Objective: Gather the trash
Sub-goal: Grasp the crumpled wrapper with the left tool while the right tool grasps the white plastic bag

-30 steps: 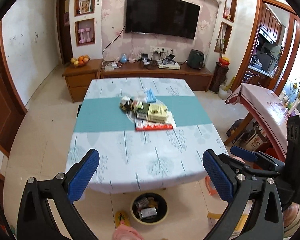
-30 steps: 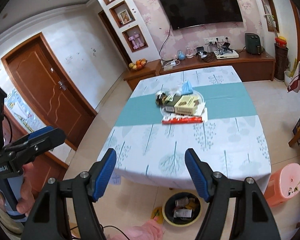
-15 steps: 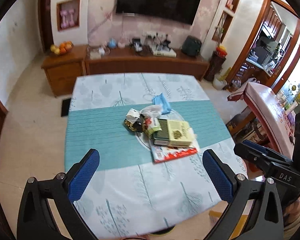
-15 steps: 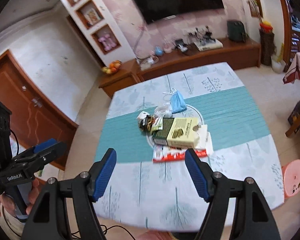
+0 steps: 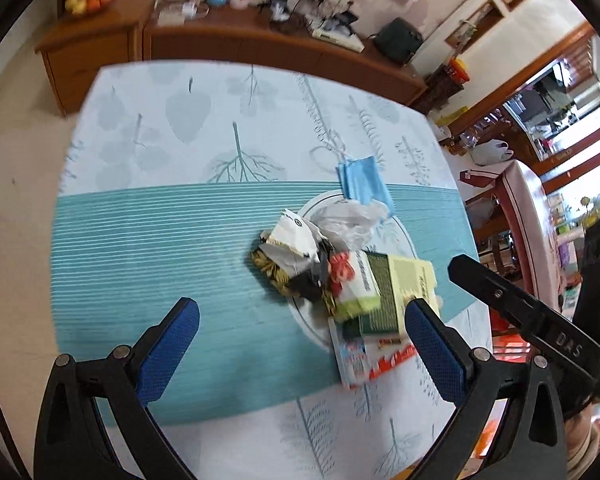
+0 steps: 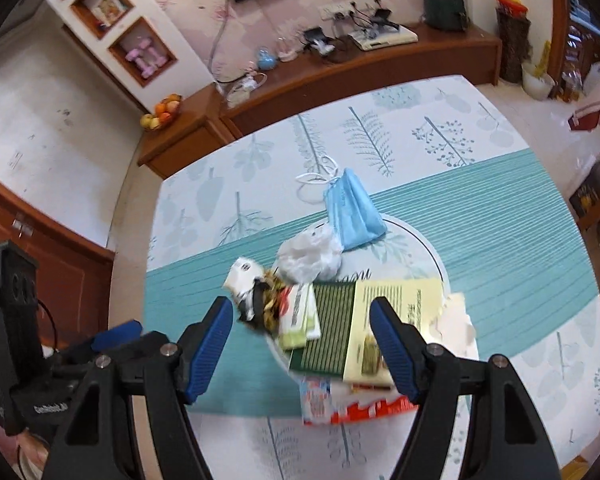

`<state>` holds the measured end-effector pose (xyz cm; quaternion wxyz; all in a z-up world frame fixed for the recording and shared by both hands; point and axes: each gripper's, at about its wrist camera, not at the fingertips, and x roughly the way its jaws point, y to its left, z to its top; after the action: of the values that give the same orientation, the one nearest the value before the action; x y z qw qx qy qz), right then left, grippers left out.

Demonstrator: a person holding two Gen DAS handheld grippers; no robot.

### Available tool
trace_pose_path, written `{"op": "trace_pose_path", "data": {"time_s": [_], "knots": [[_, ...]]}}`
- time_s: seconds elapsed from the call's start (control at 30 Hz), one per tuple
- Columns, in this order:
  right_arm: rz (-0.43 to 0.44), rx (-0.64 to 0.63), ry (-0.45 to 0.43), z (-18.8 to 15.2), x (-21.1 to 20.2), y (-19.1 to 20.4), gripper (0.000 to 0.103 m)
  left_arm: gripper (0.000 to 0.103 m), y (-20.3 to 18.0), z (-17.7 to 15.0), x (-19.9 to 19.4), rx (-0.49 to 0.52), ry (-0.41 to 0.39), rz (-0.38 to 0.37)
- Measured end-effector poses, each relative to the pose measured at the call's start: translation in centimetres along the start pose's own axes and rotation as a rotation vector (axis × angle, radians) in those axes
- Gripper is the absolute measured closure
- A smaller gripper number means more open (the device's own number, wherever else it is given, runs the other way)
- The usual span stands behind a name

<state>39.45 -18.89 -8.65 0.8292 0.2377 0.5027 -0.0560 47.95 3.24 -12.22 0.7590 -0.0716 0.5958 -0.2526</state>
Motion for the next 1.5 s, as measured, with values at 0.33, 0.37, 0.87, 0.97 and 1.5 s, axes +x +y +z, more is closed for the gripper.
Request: {"op": "trace_pose_path", "data": {"time_s": [0.33,0.37,0.87,0.97,1.5], "knots": [[-0.012,0.058,0.038,2.7,4.2,-1.8,0.032,0.002,0.3,2.6,8.5,-0.061,0.116,0.014],[-0.010,0.057,0.046,2.9,4.7,-1.7,0.032,0.004,0.3,2.6,9.2,-0.066,0.130,0.011],[-0.030,0.014,0.132,3.7,10.7,0.2,0.032,0.041,4.9,2.6,9.7,-0.191,0.115,-0.031],[-0.051,0.000,0.151,3.7,12.0,0.6,0.040,0.041,5.7,2.1,8.6,-0.204,0.105,-0.028],[0.038,-0.056,0.009,2.1,6.0,2.1,0.078,0.041,4.4,0.0,2.1,-0.178,0.010,-0.027]]}}
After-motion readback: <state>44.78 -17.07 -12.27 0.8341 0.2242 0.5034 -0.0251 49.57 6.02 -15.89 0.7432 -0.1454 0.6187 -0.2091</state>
